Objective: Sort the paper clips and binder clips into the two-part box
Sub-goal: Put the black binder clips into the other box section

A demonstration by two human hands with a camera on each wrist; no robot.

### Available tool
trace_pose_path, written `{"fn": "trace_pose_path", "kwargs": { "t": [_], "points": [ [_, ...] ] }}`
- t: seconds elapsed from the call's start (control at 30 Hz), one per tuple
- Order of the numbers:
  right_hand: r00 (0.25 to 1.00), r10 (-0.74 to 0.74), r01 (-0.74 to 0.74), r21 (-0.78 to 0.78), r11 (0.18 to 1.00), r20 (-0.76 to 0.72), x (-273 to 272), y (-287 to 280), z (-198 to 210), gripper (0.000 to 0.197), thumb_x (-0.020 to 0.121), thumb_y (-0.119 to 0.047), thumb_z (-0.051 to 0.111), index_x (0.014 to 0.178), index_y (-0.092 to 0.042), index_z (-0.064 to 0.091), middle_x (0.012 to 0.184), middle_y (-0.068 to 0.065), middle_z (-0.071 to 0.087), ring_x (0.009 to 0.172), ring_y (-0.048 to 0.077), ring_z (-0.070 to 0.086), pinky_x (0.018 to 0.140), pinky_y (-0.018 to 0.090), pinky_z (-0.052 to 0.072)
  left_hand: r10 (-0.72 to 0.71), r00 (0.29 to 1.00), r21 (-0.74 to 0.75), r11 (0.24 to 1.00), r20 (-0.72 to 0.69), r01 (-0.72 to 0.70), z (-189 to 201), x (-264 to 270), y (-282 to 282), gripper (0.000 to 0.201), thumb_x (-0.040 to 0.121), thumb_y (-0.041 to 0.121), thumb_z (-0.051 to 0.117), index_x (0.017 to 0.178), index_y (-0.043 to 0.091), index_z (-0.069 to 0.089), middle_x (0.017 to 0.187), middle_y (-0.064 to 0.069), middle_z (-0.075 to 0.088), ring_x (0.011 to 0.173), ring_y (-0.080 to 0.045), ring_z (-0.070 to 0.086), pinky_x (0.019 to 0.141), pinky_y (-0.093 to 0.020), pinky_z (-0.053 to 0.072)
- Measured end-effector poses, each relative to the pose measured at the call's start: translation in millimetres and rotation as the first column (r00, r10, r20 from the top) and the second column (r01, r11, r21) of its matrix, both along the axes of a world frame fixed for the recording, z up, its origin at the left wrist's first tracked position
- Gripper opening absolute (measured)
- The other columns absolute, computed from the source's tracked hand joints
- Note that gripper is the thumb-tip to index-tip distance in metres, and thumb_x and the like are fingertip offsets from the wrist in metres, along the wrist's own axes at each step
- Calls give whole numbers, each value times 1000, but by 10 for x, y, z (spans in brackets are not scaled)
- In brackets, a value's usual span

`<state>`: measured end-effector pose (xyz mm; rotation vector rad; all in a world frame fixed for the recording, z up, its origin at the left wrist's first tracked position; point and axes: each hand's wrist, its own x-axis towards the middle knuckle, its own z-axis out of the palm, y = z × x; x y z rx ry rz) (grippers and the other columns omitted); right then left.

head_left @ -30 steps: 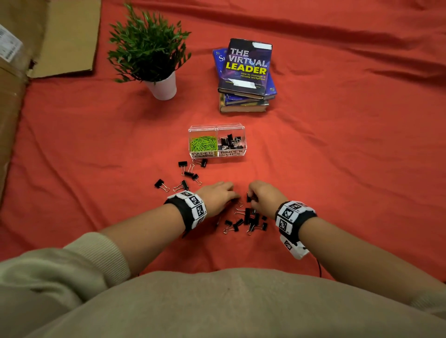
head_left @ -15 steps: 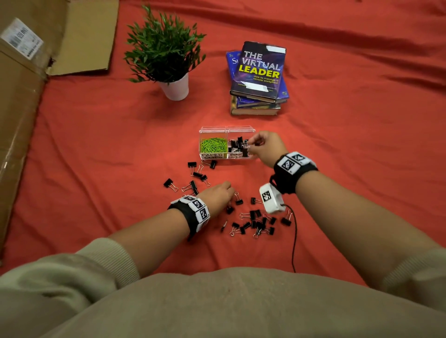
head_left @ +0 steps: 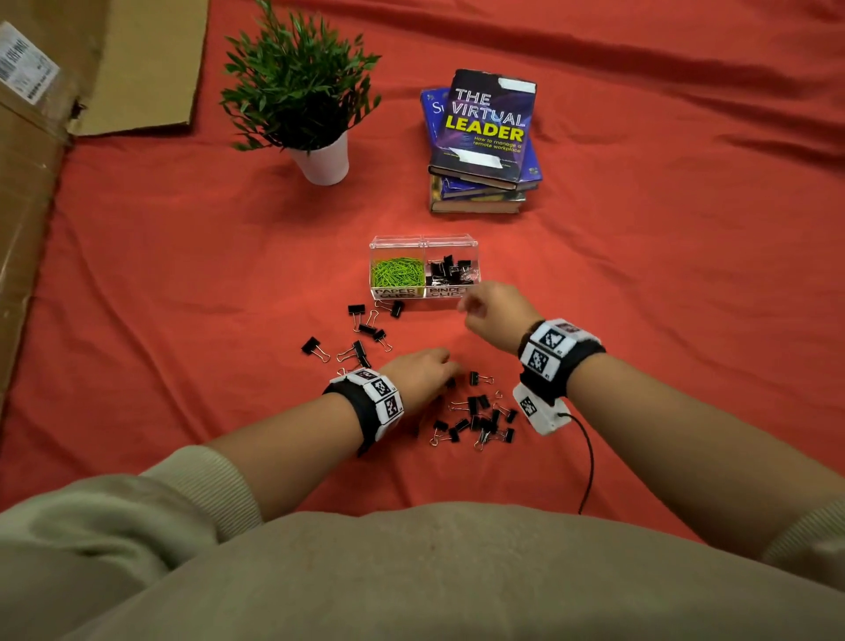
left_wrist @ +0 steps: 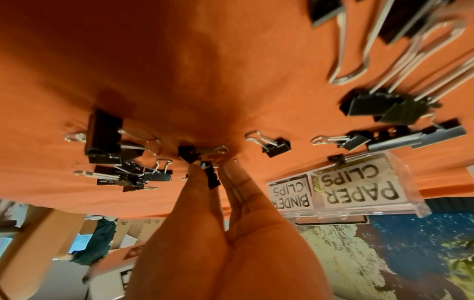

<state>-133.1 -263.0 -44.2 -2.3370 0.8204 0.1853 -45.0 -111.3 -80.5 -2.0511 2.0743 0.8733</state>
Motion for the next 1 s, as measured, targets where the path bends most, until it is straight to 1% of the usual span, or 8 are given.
{"fn": "trace_pose_path", "kwargs": {
  "t": [0.13, 0.23, 0.33, 0.53, 0.63, 0.77, 0.9, 1.0],
  "points": [
    [909, 281, -268, 86, 960, -309, -320, 323, -229, 18, 80, -12, 60, 98, -12, 63, 101, 6, 60, 92, 23, 59, 76, 32, 49, -22, 998, 35, 999, 67, 20, 6, -21, -28, 28, 94, 15, 45, 121, 12, 49, 108, -13, 44, 93, -34, 57, 68, -41, 42],
    [921, 280, -272, 68, 960, -272, -460, 414, -342, 26, 78, -7, 57, 104, -8, 61, 107, 9, 56, 101, 27, 55, 86, 38, 48, 2, 996, 39, 999, 94, -6, 41, -19, -42, 15, 92, 8, 43, 107, 5, 49, 110, -14, 42, 86, -34, 58, 64, -40, 40],
    [939, 259, -258, 38, 965, -227, -525, 416, -353, 25, 78, -11, 58, 102, -7, 62, 106, 10, 56, 100, 28, 56, 85, 36, 47, 0, 995, 29, 1000, 103, -3, 29, -16, -20, 12, 92, 7, 45, 104, 5, 47, 110, -13, 41, 82, -33, 57, 61, -36, 34],
    [931, 299, -296, 48, 954, -209, -627, 500, -302, 35, 80, -24, 60, 112, -13, 59, 105, 8, 53, 99, 26, 54, 85, 36, 48, 35, 997, -20, 999, 73, -33, -39, -3, 48, 11, 93, 12, 46, 102, 6, 48, 107, -13, 46, 90, -34, 58, 69, -44, 45],
    [893, 371, -387, -14, 922, -253, -718, 635, -366, 45, 78, -31, 62, 118, -13, 53, 114, 9, 46, 106, 27, 48, 90, 39, 46, 53, 997, -18, 998, 50, -52, -18, 3, 132, 23, 91, 22, 50, 110, 9, 47, 111, -10, 47, 97, -34, 58, 75, -44, 47],
    [868, 407, -444, -77, 893, -285, -763, 711, -397, 52, 77, -29, 64, 124, -14, 45, 125, 9, 40, 112, 28, 42, 92, 40, 45, 14, 1000, 28, 999, 25, -15, 26, 48, 258, 54, 86, 35, 56, 134, 20, 38, 118, -7, 43, 103, -29, 57, 79, -41, 50],
    [872, 403, -432, -48, 901, -278, -767, 770, -411, 47, 80, -21, 59, 124, -9, 47, 124, 11, 41, 113, 30, 43, 91, 43, 46, 15, 998, 80, 997, 59, -19, 46, 20, 264, 68, 87, 28, 57, 146, 27, 23, 125, -8, 37, 108, -29, 53, 80, -42, 49],
    [880, 395, -420, -46, 906, -264, -770, 792, -429, 40, 80, -17, 58, 117, -4, 50, 120, 12, 45, 112, 30, 43, 92, 43, 45, 27, 995, 78, 996, 91, -34, 44, -42, 221, 61, 89, 23, 54, 144, 25, 27, 125, -10, 37, 108, -31, 53, 77, -42, 48]
  ]
}}
